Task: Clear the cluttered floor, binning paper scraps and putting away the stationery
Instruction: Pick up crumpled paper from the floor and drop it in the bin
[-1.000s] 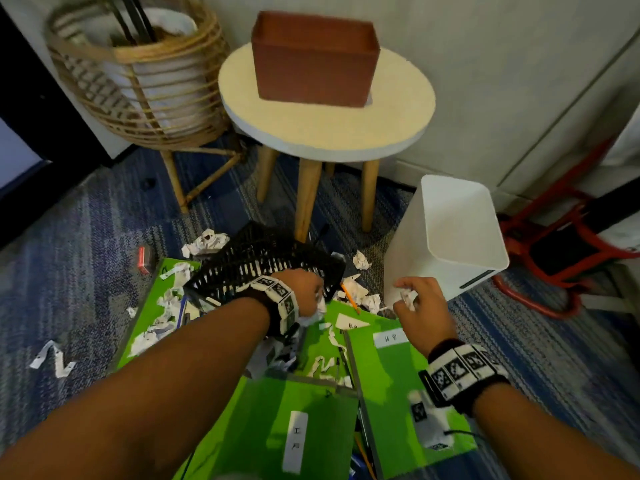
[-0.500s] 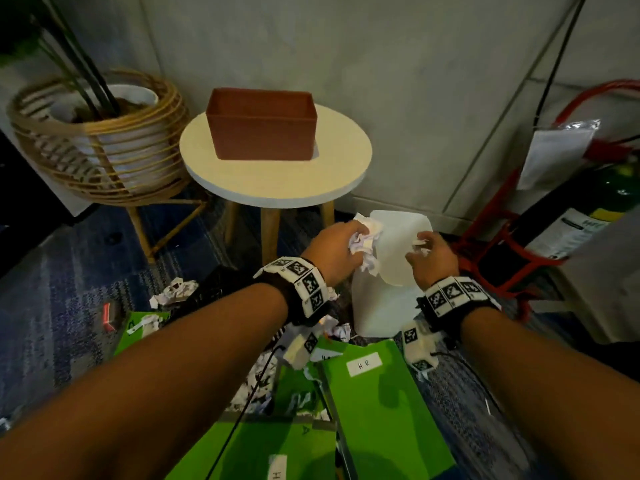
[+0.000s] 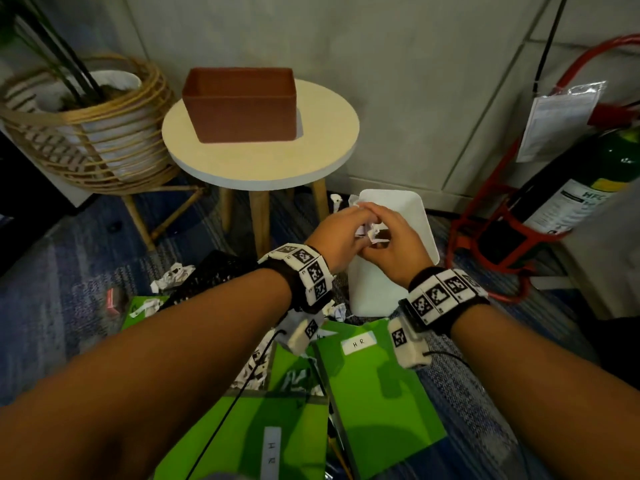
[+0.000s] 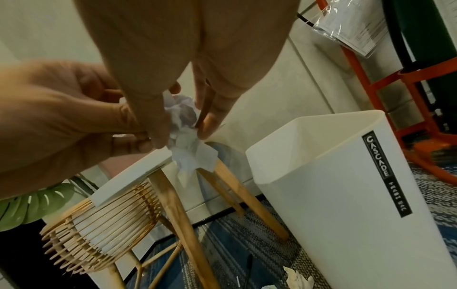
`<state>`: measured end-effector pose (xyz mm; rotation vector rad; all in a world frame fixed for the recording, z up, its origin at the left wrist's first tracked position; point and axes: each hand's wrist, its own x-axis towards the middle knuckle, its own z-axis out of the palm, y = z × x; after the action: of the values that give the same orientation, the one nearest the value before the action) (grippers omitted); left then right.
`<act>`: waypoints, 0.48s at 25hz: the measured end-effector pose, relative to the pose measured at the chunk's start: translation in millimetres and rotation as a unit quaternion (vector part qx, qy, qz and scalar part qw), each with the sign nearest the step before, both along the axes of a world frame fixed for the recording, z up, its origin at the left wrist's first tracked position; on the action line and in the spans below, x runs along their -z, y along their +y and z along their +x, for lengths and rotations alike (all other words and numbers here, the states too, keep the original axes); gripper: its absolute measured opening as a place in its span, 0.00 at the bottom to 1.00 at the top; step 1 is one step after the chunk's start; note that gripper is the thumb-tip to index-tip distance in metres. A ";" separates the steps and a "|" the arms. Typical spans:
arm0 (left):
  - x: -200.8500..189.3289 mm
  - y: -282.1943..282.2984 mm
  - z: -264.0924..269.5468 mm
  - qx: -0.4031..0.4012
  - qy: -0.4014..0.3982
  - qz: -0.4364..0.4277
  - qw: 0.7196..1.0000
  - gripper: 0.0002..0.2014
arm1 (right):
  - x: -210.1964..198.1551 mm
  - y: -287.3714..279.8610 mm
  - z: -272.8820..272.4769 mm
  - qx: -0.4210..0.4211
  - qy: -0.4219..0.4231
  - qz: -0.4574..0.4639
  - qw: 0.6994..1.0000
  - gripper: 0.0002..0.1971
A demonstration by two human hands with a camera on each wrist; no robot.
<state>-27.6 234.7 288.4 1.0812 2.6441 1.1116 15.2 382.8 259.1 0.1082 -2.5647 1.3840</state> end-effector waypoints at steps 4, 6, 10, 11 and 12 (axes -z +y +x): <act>-28.4 -10.0 -1.4 0.006 -0.025 -0.029 0.999 0.23 | -10.9 0.3 -2.6 0.044 -0.027 -0.051 0.997 0.23; -51.4 -16.1 2.8 0.018 -0.040 -0.070 0.997 0.30 | -16.2 2.5 -7.4 0.064 -0.026 -0.063 0.996 0.21; -102.1 -36.7 -5.9 0.005 -0.026 -0.164 0.986 0.25 | -22.5 17.5 -21.2 0.157 -0.016 0.009 0.987 0.13; -115.7 -43.5 -11.0 -0.008 -0.016 -0.183 0.983 0.21 | -21.3 27.0 -24.6 0.183 -0.025 0.038 0.982 0.12; -129.2 -51.2 -15.5 -0.022 -0.011 -0.197 0.980 0.18 | -19.0 35.8 -27.9 0.201 -0.043 0.063 0.977 0.13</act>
<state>-43.1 183.4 417.6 0.9267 2.7174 0.5598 -12.7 418.7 278.1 -0.4353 -2.5513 1.0963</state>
